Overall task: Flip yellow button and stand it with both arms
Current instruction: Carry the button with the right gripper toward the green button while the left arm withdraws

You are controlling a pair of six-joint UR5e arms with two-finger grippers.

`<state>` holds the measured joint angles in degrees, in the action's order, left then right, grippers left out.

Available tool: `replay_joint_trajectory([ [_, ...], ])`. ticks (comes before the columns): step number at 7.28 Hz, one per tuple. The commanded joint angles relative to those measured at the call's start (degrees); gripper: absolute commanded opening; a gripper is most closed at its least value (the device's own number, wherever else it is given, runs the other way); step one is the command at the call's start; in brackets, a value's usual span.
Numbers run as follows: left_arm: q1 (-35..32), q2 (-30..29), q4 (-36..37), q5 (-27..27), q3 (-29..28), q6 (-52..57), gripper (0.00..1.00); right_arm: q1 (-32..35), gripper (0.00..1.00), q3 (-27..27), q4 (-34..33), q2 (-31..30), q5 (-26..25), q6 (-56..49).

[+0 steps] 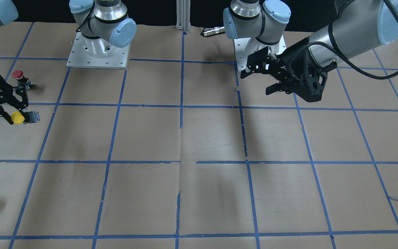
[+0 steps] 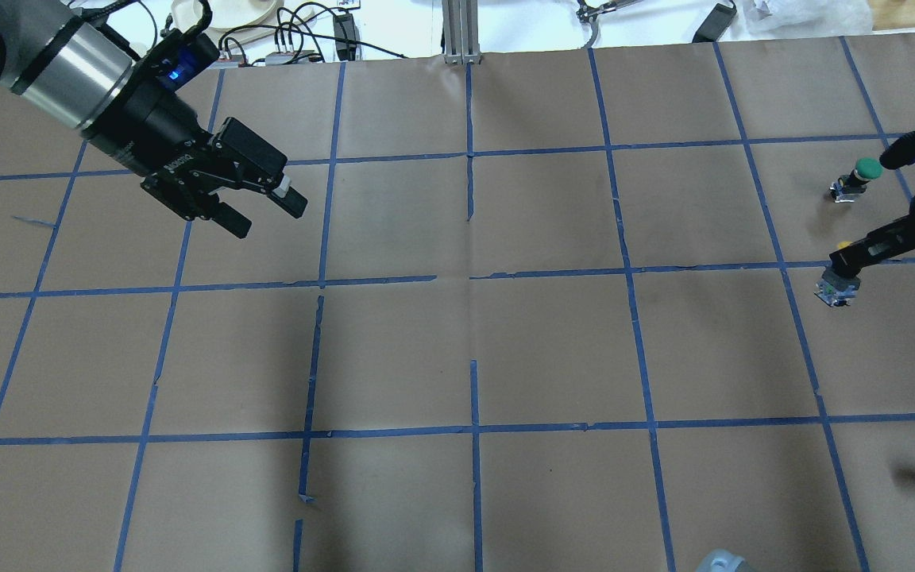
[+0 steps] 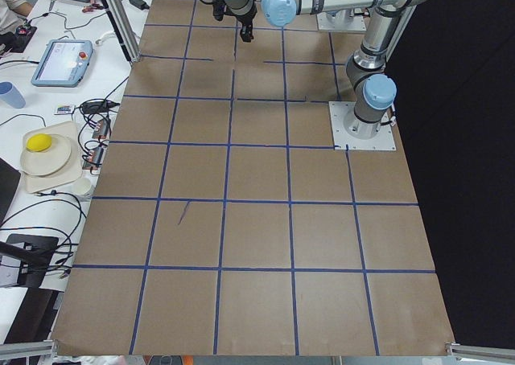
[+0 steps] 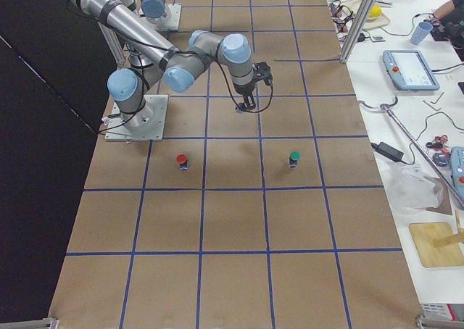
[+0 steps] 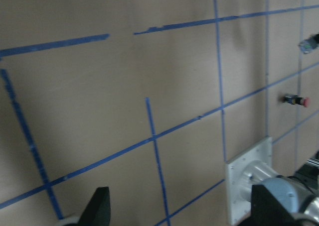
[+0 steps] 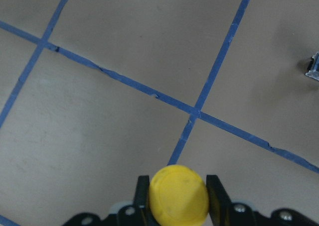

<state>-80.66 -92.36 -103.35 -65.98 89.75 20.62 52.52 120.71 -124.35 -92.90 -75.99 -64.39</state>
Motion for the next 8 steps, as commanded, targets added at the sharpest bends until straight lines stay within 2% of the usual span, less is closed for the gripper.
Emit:
replay_joint_trajectory([
  [1,-1.1,-0.4,8.0,-10.1,-0.5,-14.2,1.0,-5.6,0.16,3.1,-3.7,0.3,5.0,-16.3],
  [2,-2.6,-0.5,8.6,-14.7,-0.5,-15.1,1.0,-7.8,0.16,3.1,-3.8,2.4,6.4,-23.2],
  [3,-4.9,0.0,11.7,-20.4,-0.4,-15.3,1.0,-11.3,0.16,3.0,-5.3,5.2,9.6,-28.9],
  [4,-6.4,1.1,12.9,-23.3,0.5,-16.1,1.0,-14.5,0.16,3.0,-6.5,8.1,13.7,-37.9],
  [5,-6.8,0.6,12.9,-23.5,-0.4,-20.7,1.0,-15.8,0.16,2.6,-6.5,11.4,16.1,-42.1],
  [6,-6.9,0.9,13.5,-23.5,-0.5,-21.0,1.0,-16.1,0.16,1.7,-6.6,12.2,16.0,-42.5],
  [8,-6.7,0.7,19.7,-23.6,0.9,-21.2,1.0,-20.1,0.16,1.5,-6.2,12.9,17.5,-51.4],
])
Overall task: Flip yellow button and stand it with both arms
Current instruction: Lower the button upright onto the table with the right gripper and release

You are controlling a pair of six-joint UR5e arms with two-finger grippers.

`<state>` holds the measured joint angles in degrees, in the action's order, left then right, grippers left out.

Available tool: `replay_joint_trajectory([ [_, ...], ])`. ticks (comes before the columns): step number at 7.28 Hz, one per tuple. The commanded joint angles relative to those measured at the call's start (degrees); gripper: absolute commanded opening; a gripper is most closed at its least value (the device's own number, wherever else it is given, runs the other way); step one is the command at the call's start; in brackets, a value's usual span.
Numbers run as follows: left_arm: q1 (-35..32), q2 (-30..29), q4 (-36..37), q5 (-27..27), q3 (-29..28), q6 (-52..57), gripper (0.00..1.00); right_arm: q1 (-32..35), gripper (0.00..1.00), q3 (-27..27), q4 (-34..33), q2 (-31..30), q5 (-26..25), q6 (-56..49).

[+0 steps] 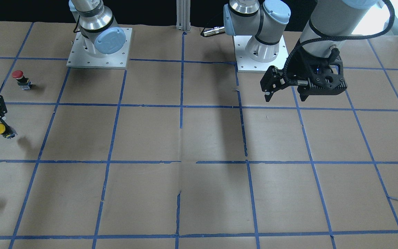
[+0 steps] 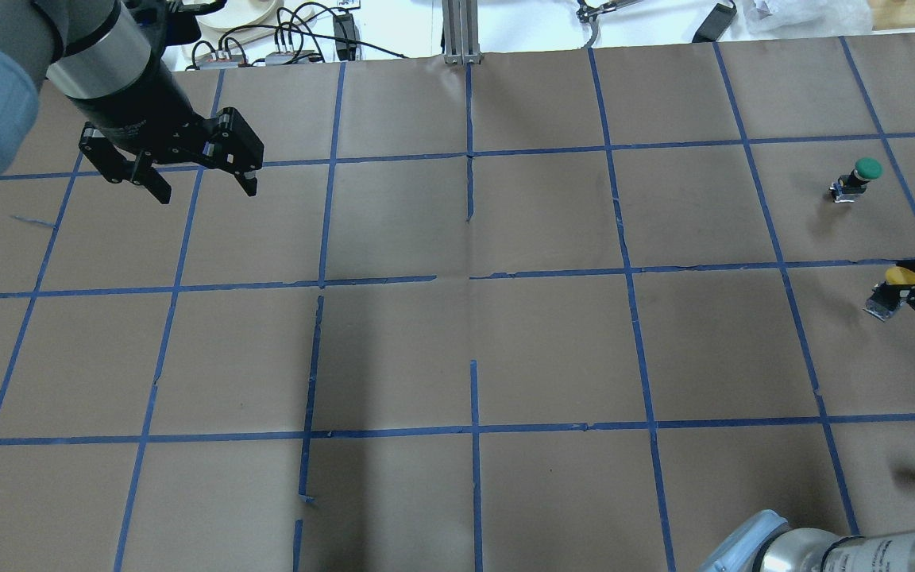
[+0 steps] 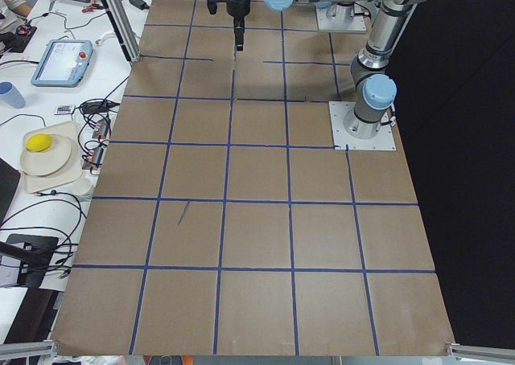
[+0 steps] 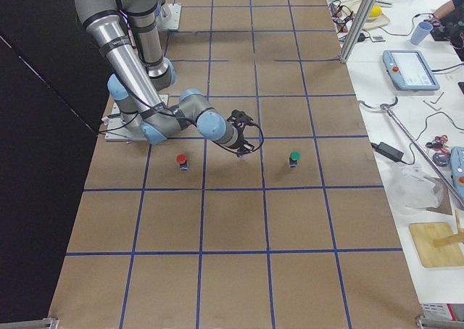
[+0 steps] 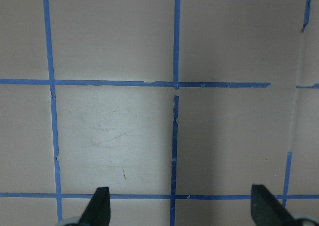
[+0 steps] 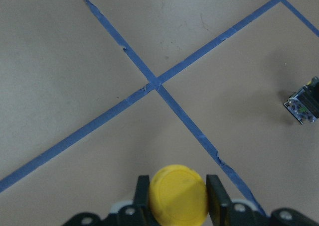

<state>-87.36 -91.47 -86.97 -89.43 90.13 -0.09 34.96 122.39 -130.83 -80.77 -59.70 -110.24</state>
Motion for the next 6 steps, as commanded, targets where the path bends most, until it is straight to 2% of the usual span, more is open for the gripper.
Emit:
replay_joint_trajectory([
  [1,0.0,-0.2,3.3,0.0,0.4,-0.7,1.0,-3.1,0.16,-0.2,0.5,2.0,4.0,-8.5],
  [2,0.0,-0.3,3.3,0.0,0.7,-0.6,1.0,-3.1,0.16,-0.1,0.5,2.2,4.8,-9.2],
  [3,0.0,-0.6,3.4,0.0,0.6,-2.8,1.0,-3.2,0.16,-0.2,0.5,2.7,8.1,-9.5],
  [4,0.0,-0.6,3.4,-0.2,0.5,-6.1,1.0,-3.6,0.17,-0.2,0.2,2.8,8.3,-9.6],
  [5,0.0,-0.4,3.4,-0.2,0.7,-6.2,1.0,-3.7,0.25,0.0,0.7,2.9,8.2,-9.6],
  [6,0.0,-0.5,3.4,-0.1,0.4,-6.1,1.0,-3.7,0.4,0.0,0.7,3.4,7.7,-9.6],
])
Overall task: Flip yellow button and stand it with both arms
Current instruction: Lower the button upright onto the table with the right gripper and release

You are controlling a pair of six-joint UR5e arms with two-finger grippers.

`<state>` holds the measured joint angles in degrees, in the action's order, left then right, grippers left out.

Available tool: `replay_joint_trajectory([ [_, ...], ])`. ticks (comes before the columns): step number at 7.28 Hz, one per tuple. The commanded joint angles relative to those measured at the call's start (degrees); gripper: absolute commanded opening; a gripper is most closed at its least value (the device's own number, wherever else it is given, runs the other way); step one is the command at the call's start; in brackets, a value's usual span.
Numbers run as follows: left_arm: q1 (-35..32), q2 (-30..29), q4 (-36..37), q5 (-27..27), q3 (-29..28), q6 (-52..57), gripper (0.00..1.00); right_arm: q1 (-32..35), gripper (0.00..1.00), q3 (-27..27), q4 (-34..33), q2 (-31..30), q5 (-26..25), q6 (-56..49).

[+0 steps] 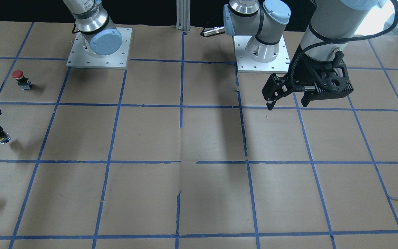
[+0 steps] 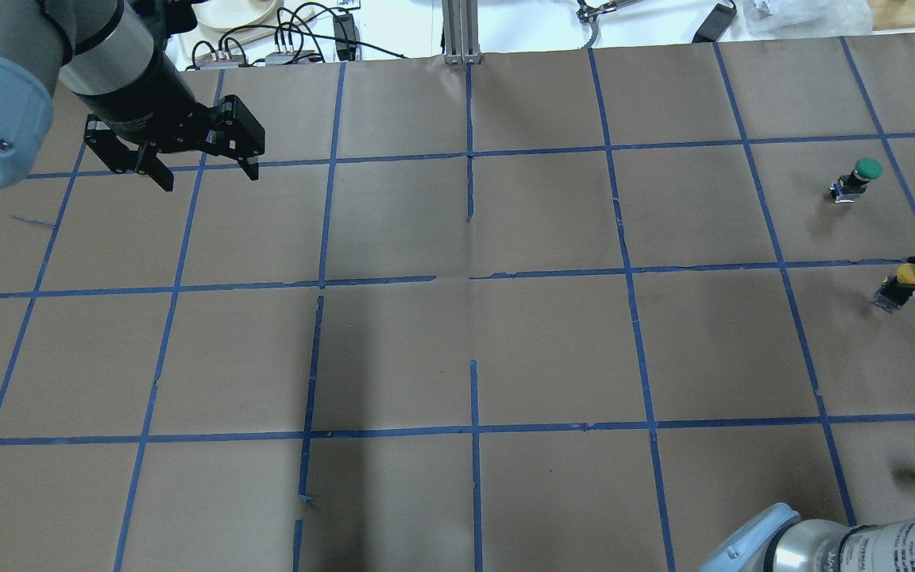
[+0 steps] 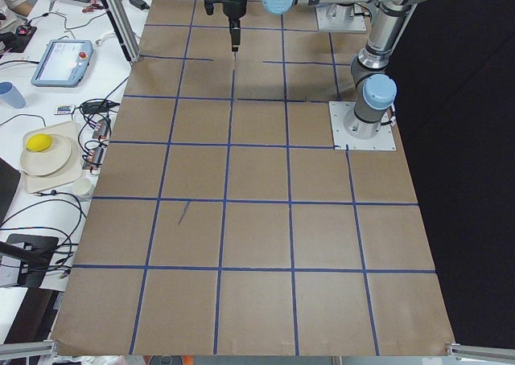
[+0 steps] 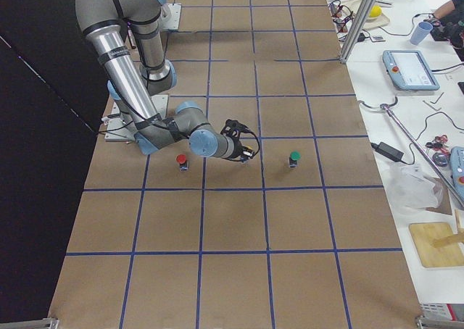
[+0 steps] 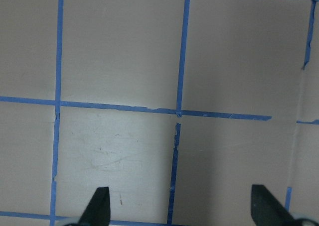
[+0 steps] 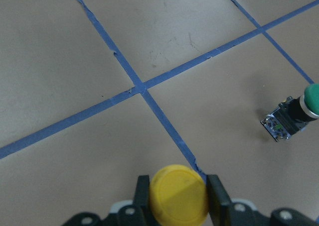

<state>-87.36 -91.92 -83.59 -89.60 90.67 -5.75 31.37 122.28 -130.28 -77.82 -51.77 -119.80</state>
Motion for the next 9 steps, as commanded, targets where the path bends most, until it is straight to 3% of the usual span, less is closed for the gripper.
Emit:
replay_joint_trajectory([
  [1,0.2,-0.4,-0.8,0.1,-1.3,-0.2,1.0,-0.1,0.45,0.0,0.1,1.2,-0.4,0.2],
  [2,0.2,0.1,-1.1,0.2,-1.5,0.7,0.99,-0.1,0.45,0.0,0.0,1.4,-0.4,0.2],
  [3,0.2,0.6,-1.8,0.2,-0.9,6.7,0.99,-0.1,0.58,0.1,0.2,1.4,-0.3,0.3],
  [4,0.2,1.0,-3.1,0.6,-0.7,8.1,0.99,-0.1,0.94,0.1,0.4,1.4,-0.4,0.8],
  [5,0.3,1.0,-3.9,0.8,-0.8,8.1,0.99,-0.1,1.0,-0.1,0.4,1.2,-0.7,2.1],
  [6,0.2,0.9,-3.9,0.9,-0.4,8.1,0.99,0.0,1.0,-0.4,0.2,0.8,-4.3,7.2],
  [9,0.0,0.9,-3.9,0.9,-1.2,8.1,0.99,3.1,1.0,-5.4,0.6,-4.1,-11.7,35.0],
])
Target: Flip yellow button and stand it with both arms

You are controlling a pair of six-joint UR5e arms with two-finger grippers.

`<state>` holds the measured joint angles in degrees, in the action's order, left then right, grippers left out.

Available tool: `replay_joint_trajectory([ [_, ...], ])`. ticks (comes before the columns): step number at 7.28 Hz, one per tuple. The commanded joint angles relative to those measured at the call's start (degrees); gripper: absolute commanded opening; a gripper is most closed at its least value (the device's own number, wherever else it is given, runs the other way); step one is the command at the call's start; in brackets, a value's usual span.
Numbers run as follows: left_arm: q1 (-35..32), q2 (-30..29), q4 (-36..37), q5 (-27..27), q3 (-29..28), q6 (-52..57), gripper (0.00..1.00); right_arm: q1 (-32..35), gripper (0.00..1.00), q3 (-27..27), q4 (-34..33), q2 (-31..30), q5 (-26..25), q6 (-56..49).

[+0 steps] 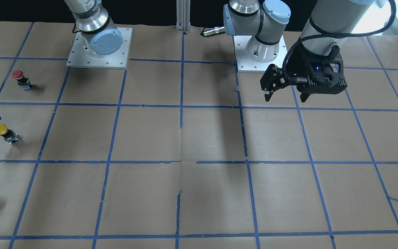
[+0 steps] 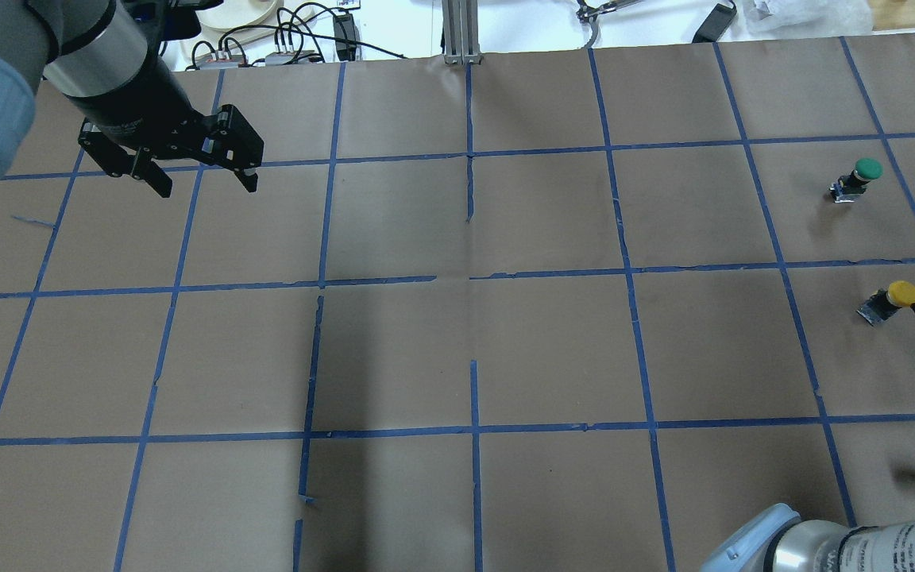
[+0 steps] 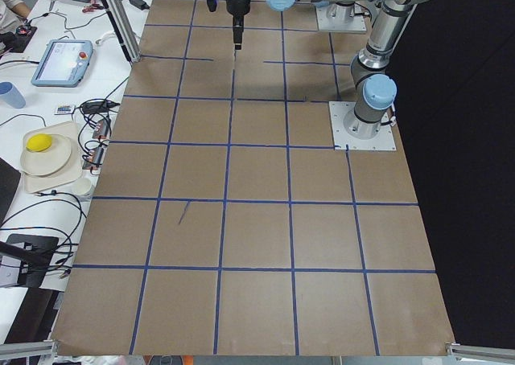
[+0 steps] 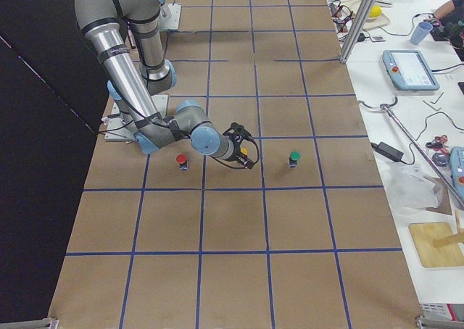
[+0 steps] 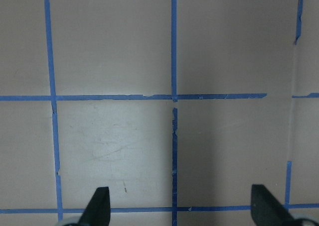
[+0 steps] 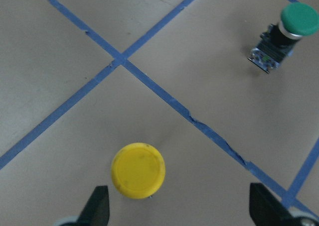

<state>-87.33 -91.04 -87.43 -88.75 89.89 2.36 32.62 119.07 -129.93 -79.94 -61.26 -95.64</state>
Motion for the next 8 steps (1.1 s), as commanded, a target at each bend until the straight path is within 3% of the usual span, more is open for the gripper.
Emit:
replay_joint_trajectory([
  [1,0.0,0.0,0.0,0.1,-0.6,0.0,0.99,4.9,1.0,-3.4,0.3,-3.5,-8.6,20.9],
  [2,-0.2,0.0,-0.2,0.0,-0.6,0.0,0.99,8.9,1.0,-4.6,2.4,-6.2,-14.4,28.2],
  [3,-0.1,0.0,-0.1,0.0,-0.8,0.0,0.99,12.0,1.0,-6.9,6.7,-8.8,-16.5,40.1],
  [4,0.1,0.0,-0.1,0.1,-0.8,0.0,0.99,16.1,1.0,-10.7,15.2,-10.3,-16.8,51.4],
  [6,0.4,0.0,-0.1,0.2,-0.9,0.0,1.0,23.7,1.0,-19.9,29.4,-12.6,-24.2,62.6],
  [7,0.4,0.0,-0.1,0.2,-0.9,0.0,1.0,27.0,1.0,-23.4,36.5,-13.1,-24.7,70.3],
  [8,0.4,0.0,-0.1,0.2,-0.9,0.0,1.0,31.3,1.0,-24.0,38.5,-13.1,-24.0,76.6],
])
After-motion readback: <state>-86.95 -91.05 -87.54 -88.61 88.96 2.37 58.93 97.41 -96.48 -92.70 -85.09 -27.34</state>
